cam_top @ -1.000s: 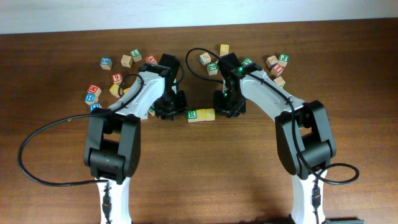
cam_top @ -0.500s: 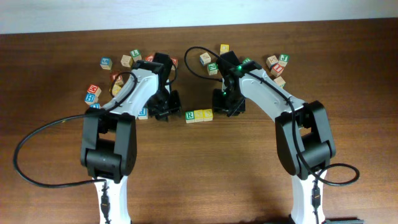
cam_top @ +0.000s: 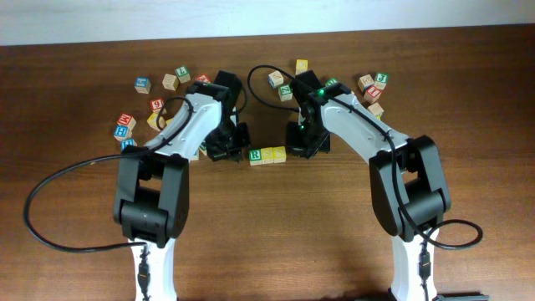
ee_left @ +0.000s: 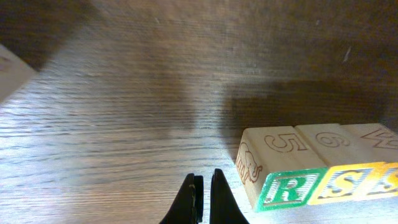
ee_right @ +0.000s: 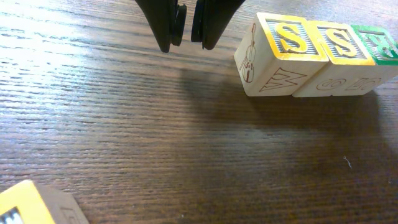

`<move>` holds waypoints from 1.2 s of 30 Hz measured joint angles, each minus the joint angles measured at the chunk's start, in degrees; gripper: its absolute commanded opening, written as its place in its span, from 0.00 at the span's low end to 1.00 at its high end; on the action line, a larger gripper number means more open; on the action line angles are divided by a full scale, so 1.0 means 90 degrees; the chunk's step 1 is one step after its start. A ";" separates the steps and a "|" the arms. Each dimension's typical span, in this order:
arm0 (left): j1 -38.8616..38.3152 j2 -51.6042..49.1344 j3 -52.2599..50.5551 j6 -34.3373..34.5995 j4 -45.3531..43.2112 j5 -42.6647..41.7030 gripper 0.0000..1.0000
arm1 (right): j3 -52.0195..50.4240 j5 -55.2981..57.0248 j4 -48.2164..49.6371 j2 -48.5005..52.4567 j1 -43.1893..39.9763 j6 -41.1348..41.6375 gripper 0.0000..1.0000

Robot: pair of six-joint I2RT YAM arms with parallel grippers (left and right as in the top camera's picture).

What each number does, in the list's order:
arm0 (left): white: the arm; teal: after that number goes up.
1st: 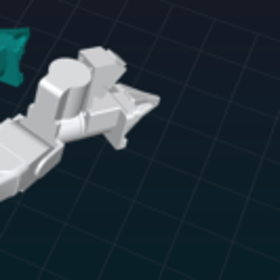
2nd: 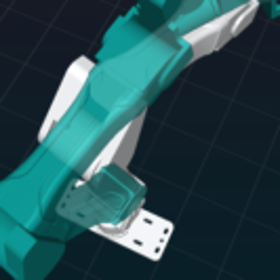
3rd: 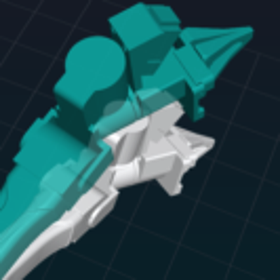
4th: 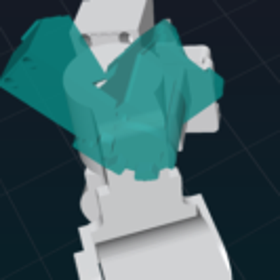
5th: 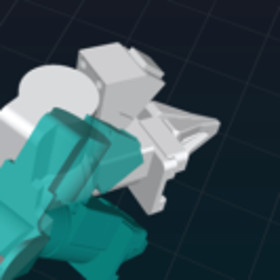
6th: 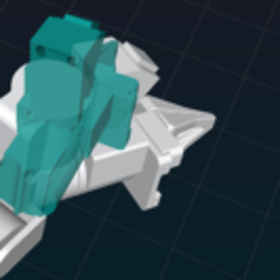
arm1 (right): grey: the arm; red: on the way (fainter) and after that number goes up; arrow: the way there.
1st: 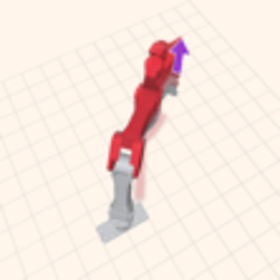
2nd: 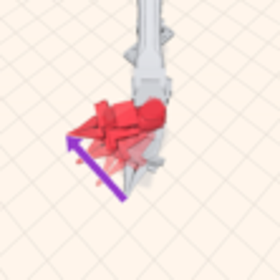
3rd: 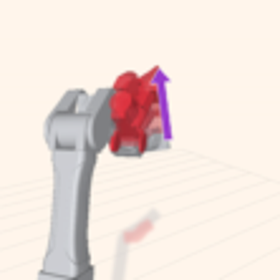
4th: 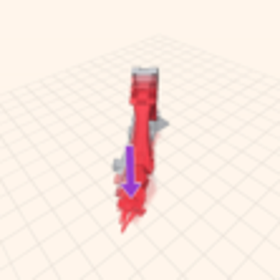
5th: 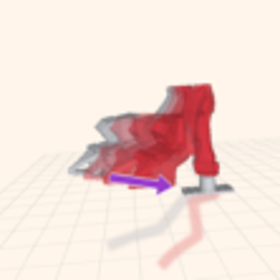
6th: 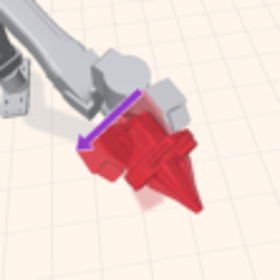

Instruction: Spell out RSS

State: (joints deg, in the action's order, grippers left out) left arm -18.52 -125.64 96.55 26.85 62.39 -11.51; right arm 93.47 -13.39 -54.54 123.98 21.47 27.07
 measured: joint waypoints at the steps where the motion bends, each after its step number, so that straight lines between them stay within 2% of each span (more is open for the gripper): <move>1: -0.0032 0.0000 -0.0041 0.0002 -0.0036 0.0000 0.00 | -0.0002 -0.0012 0.0041 0.0000 0.0002 -0.0002 0.04; 23: -0.0189 0.0000 -0.0080 0.0002 -0.0345 0.0000 0.00 | -0.0005 -0.0097 0.0185 0.0000 0.0291 0.0005 0.04; 25: -0.0189 0.0000 -0.0080 0.0002 -0.0342 0.0000 0.07 | -0.0005 -0.0095 0.0182 0.0000 0.0291 -0.0015 0.08; 27: -0.0189 0.0000 -0.0080 0.0017 -0.0279 0.0034 0.27 | -0.0005 -0.0068 0.0163 0.0000 0.0291 -0.0049 0.18; 29: -0.0170 0.0000 -0.0083 0.0034 -0.0221 0.0126 0.41 | 0.0007 0.0080 0.0032 0.0000 0.0277 -0.0085 0.23; 36: -0.0087 0.0000 -0.0083 0.0051 -0.0090 0.0260 0.43 | 0.0287 0.0330 -0.0270 0.0000 0.0262 -0.0090 0.24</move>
State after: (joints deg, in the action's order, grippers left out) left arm -19.31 -125.64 95.81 27.31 61.58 -9.17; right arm 96.05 -10.41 -56.97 123.98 23.83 26.26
